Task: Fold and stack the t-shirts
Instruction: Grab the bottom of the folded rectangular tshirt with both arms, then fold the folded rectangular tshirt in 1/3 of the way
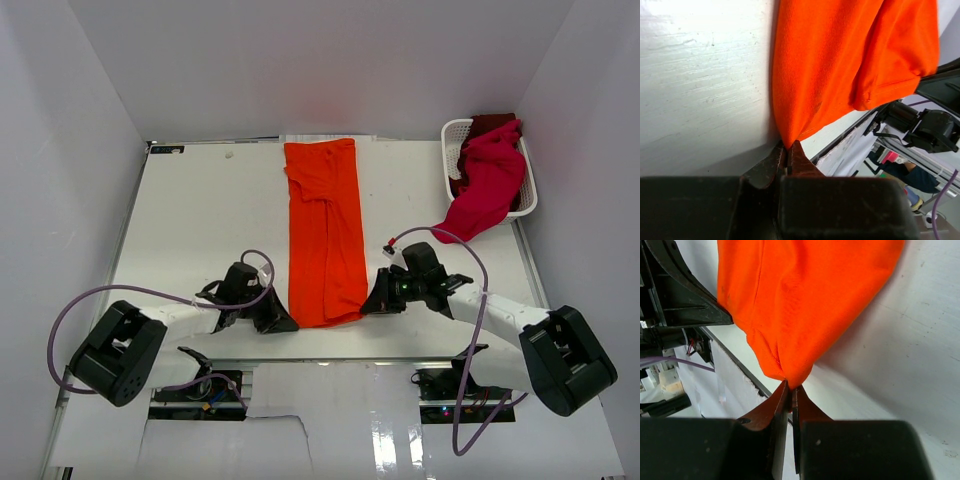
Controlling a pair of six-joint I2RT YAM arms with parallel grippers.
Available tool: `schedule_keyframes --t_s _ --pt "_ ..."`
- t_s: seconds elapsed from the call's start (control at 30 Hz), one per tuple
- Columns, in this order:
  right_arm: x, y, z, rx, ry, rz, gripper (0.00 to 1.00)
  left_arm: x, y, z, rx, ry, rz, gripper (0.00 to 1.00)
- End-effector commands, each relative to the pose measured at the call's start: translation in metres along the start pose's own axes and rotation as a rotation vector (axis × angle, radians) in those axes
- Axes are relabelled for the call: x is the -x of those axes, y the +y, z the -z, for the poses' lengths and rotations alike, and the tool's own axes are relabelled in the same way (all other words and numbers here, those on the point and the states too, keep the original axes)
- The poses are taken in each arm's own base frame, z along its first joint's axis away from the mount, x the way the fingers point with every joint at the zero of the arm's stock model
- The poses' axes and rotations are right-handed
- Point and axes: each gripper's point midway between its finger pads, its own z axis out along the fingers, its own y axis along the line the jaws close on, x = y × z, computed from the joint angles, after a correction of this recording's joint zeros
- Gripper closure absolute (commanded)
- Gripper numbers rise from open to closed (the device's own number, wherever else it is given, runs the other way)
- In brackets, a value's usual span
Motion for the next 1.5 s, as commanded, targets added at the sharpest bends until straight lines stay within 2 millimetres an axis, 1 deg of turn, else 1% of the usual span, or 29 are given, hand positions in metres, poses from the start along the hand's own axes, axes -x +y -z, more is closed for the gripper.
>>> schedule_keyframes --t_s 0.0,0.07,0.13,0.17,0.27,0.3,0.53,0.57,0.77,0.8,0.83,0.87,0.9,0.97,1.0,1.03,1.07,1.13,1.17,1.2,1.23,1.27,1.3,1.33,1.37,1.4,1.47 --pt "0.007 0.014 0.007 0.021 0.006 0.048 0.90 -0.012 0.043 0.006 0.216 0.044 -0.004 1.00" --pt "0.010 0.017 0.009 0.021 0.004 0.057 0.90 -0.008 0.033 0.007 0.208 0.055 -0.015 1.00" --pt "0.016 0.024 0.012 0.029 -0.008 0.076 0.91 0.001 0.021 0.008 0.195 0.033 -0.029 1.00" --pt "0.016 0.025 0.013 0.027 -0.002 0.077 0.91 0.007 0.011 0.010 0.179 0.018 -0.040 1.00" --pt "0.019 0.034 0.017 0.045 0.000 0.096 0.91 0.013 -0.002 0.012 0.159 0.012 -0.052 1.00" --pt "0.021 0.035 0.018 0.046 -0.003 0.100 0.91 0.018 -0.010 0.012 0.146 0.003 -0.061 1.00" --pt "0.029 0.044 0.021 0.052 0.001 0.120 0.91 0.035 -0.035 0.015 0.106 -0.022 -0.088 1.00" --pt "0.033 0.047 0.021 0.058 -0.004 0.126 0.91 0.036 -0.036 0.015 0.104 -0.021 -0.088 1.00" --pt "0.047 0.050 0.022 0.058 -0.014 0.135 0.92 0.058 -0.054 0.023 0.078 -0.051 -0.105 1.00" --pt "0.052 0.051 0.023 0.061 -0.018 0.132 0.92 0.063 -0.053 0.024 0.079 -0.061 -0.099 1.00" --pt "0.055 0.050 0.023 0.061 -0.020 0.131 0.92 0.067 -0.057 0.026 0.069 -0.064 -0.102 1.00" --pt "0.058 0.050 0.023 0.061 -0.024 0.136 0.92 0.071 -0.057 0.028 0.065 -0.066 -0.098 1.00" --pt "0.065 0.050 0.024 0.062 -0.030 0.133 0.92 0.078 -0.054 0.030 0.064 -0.078 -0.089 1.00" --pt "0.072 0.047 0.024 0.059 -0.034 0.131 0.92 0.088 -0.059 0.033 0.044 -0.087 -0.089 1.00" --pt "0.080 0.051 0.026 0.063 -0.044 0.140 0.92 0.096 -0.059 0.036 0.041 -0.101 -0.092 1.00" --pt "0.082 0.051 0.026 0.060 -0.039 0.141 0.92 0.099 -0.057 0.035 0.044 -0.094 -0.086 1.00" --pt "0.086 0.049 0.025 0.054 -0.035 0.136 0.92 0.110 -0.062 0.039 0.036 -0.116 -0.090 1.00" --pt "0.097 0.054 0.026 0.052 -0.047 0.154 0.92 0.119 -0.066 0.040 0.034 -0.121 -0.107 1.00" --pt "0.101 0.054 0.026 0.051 -0.048 0.156 0.92 0.128 -0.071 0.039 0.030 -0.127 -0.115 1.00" --pt "0.106 0.050 0.025 0.044 -0.049 0.150 0.92 0.132 -0.073 0.039 0.030 -0.129 -0.117 1.00" --pt "0.114 0.054 0.027 0.051 -0.062 0.161 0.92 0.136 -0.076 0.039 0.028 -0.129 -0.124 1.00" --pt "0.117 0.052 0.024 0.046 -0.053 0.154 0.92 0.139 -0.075 0.036 0.030 -0.119 -0.120 1.00" --pt "0.121 0.051 0.024 0.044 -0.054 0.156 0.92 0.147 -0.083 0.037 0.018 -0.131 -0.132 1.00" --pt "0.124 0.050 0.023 0.043 -0.054 0.159 0.92 0.151 -0.084 0.037 0.019 -0.132 -0.137 1.00" --pt "0.130 0.051 0.021 0.042 -0.052 0.157 0.92 0.160 -0.090 0.036 0.015 -0.139 -0.143 1.00" --pt "0.133 0.050 0.019 0.042 -0.051 0.160 0.92 0.164 -0.093 0.036 0.010 -0.142 -0.149 1.00" --pt "0.139 0.047 0.016 0.037 -0.048 0.156 0.92 0.172 -0.094 0.031 0.018 -0.135 -0.149 1.00"
